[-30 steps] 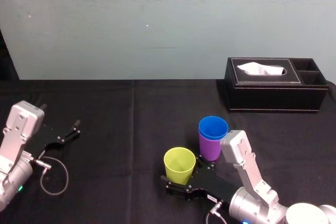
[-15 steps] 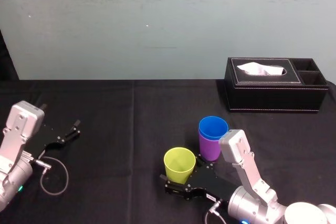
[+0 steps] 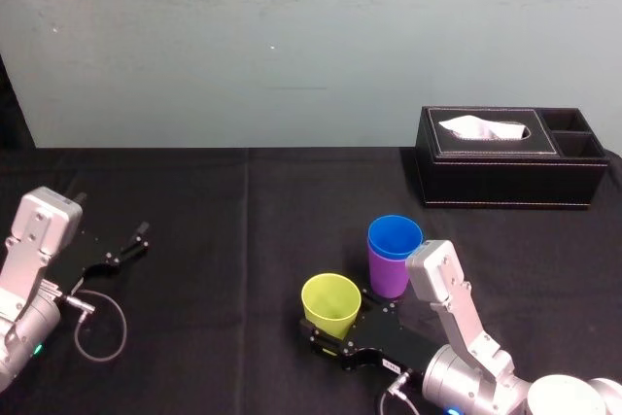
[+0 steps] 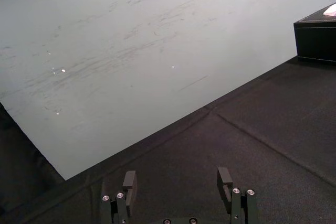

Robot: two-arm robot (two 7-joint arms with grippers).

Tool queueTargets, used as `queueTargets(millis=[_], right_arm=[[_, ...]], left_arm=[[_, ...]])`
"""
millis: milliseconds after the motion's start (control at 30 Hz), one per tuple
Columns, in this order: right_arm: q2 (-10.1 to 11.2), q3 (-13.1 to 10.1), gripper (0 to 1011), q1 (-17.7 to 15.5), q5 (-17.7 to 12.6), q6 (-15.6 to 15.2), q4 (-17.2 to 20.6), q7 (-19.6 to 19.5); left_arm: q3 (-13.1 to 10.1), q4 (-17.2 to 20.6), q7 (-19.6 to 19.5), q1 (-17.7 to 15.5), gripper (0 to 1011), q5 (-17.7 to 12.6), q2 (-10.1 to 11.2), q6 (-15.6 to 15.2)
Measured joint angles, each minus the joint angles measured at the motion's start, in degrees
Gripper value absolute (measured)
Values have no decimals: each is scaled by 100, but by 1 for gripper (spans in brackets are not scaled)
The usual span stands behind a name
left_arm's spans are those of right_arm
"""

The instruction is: Stack the three plastic cups sequentially using one hand.

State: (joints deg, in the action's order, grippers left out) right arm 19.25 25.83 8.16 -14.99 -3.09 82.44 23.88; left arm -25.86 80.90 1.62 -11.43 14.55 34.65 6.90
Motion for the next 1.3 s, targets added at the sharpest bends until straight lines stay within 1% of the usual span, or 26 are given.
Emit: queueTargets(millis=[100, 233, 333, 433, 600, 767, 800, 900, 1133, 1300], right_arm=[[1, 0, 743, -2, -1, 0, 1, -1], [9, 0, 730, -4, -2, 0, 11, -3], [44, -21, 729, -15, -18, -18, 95, 1], [83, -49, 729, -30, -43, -101, 238, 3], [166, -128, 729, -41, -144, -326, 524, 2], [311, -280, 729, 12, -372, -729, 954, 2], [311, -280, 729, 12, -372, -729, 954, 2], [401, -385, 729, 114, -497, -983, 1154, -56], [505, -612, 729, 359, -688, -1307, 1250, -265], [515, -729, 729, 495, -749, -1417, 1204, -435]], left_arm=[[0, 0, 0, 0, 1000, 0, 0, 0], [0, 0, 0, 0, 1000, 0, 0, 0], [0, 0, 0, 0, 1000, 0, 0, 0], [0, 0, 0, 0, 1000, 0, 0, 0], [0, 0, 0, 0, 1000, 0, 0, 0], [0, 0, 0, 0, 1000, 0, 0, 0], [0, 0, 0, 0, 1000, 0, 0, 0], [0, 0, 0, 0, 1000, 0, 0, 0], [0, 0, 0, 0, 1000, 0, 0, 0], [0, 0, 0, 0, 1000, 0, 0, 0]])
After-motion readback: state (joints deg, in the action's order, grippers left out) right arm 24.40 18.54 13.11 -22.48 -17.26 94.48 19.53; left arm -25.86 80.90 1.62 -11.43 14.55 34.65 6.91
